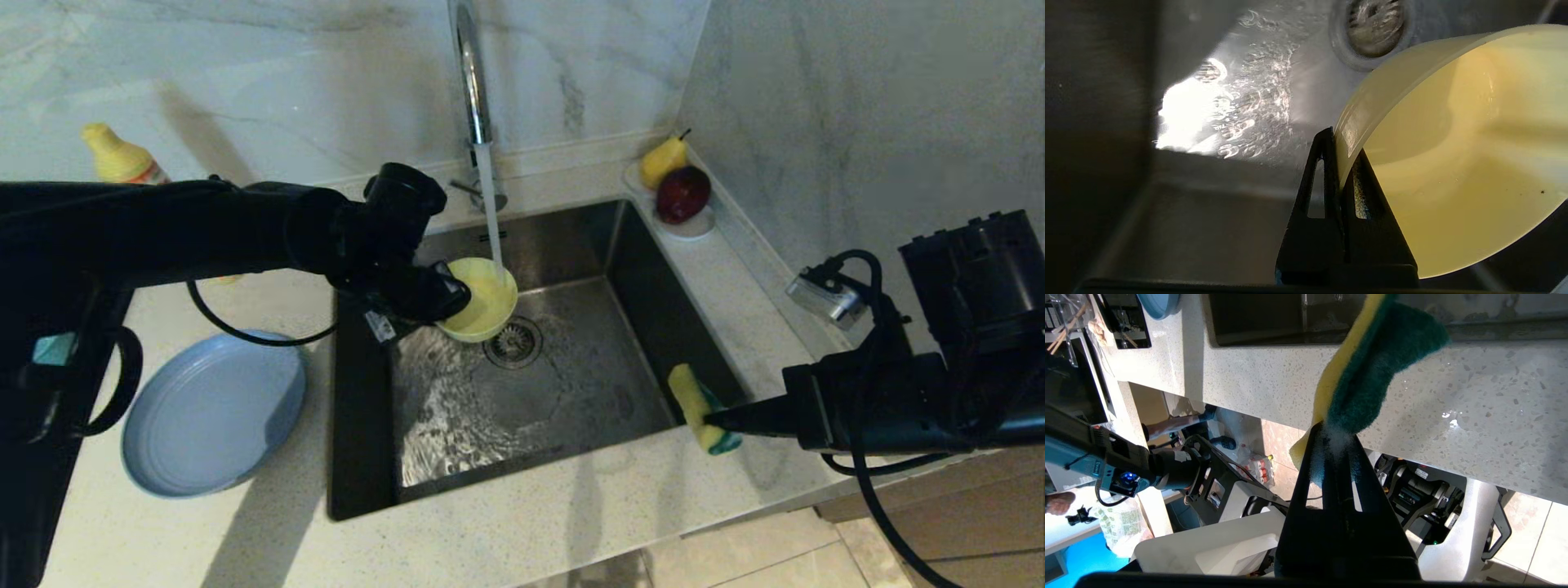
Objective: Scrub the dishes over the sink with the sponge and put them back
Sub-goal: Wash the bowl
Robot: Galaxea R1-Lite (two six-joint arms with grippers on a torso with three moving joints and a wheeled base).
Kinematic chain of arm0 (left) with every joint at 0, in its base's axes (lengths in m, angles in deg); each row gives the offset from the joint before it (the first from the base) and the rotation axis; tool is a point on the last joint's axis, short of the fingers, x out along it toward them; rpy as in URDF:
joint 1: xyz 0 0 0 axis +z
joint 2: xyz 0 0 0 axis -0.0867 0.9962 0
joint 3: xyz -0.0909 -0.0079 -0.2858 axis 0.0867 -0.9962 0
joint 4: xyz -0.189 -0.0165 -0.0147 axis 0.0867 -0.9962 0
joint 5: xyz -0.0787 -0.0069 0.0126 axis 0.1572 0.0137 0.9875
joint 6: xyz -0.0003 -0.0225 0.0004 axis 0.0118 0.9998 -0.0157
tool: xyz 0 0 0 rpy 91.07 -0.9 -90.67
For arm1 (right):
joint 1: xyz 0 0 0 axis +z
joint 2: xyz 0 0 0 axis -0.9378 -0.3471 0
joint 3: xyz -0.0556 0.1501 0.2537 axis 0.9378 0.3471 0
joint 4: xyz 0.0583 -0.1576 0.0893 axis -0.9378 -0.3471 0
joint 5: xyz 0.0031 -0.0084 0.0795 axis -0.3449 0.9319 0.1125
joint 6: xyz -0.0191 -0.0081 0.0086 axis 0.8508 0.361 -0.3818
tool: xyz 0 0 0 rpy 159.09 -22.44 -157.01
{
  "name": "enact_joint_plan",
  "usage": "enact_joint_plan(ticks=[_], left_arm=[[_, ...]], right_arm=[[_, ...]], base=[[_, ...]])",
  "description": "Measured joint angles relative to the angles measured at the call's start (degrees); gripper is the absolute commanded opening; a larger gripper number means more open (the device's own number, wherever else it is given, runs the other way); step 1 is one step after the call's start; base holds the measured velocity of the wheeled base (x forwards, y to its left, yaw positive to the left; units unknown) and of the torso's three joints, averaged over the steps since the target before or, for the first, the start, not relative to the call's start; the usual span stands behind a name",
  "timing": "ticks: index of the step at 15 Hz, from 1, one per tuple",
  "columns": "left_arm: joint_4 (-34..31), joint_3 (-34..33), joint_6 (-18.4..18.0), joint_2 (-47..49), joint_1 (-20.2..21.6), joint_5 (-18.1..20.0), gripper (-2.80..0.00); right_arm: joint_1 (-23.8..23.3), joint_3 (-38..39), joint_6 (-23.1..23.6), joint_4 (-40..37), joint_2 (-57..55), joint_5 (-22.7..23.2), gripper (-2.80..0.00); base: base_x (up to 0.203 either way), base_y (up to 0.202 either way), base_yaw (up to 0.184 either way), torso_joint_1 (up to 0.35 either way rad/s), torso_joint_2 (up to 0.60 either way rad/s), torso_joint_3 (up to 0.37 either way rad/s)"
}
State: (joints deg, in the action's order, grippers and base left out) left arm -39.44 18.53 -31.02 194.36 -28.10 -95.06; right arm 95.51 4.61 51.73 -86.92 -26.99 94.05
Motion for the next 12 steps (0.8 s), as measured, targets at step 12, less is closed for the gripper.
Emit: enact_joint_plan(ticks=[12], left_arm=[[7.61,0.2,1.38,5.0,-1.69,0.59,-2.8]], right_arm=[[-0.46,1.01,-0.13,2.06,0.16,0.06,-2.8]], base=[[0.0,0.0,0.0,0.0,0.0,0.0]])
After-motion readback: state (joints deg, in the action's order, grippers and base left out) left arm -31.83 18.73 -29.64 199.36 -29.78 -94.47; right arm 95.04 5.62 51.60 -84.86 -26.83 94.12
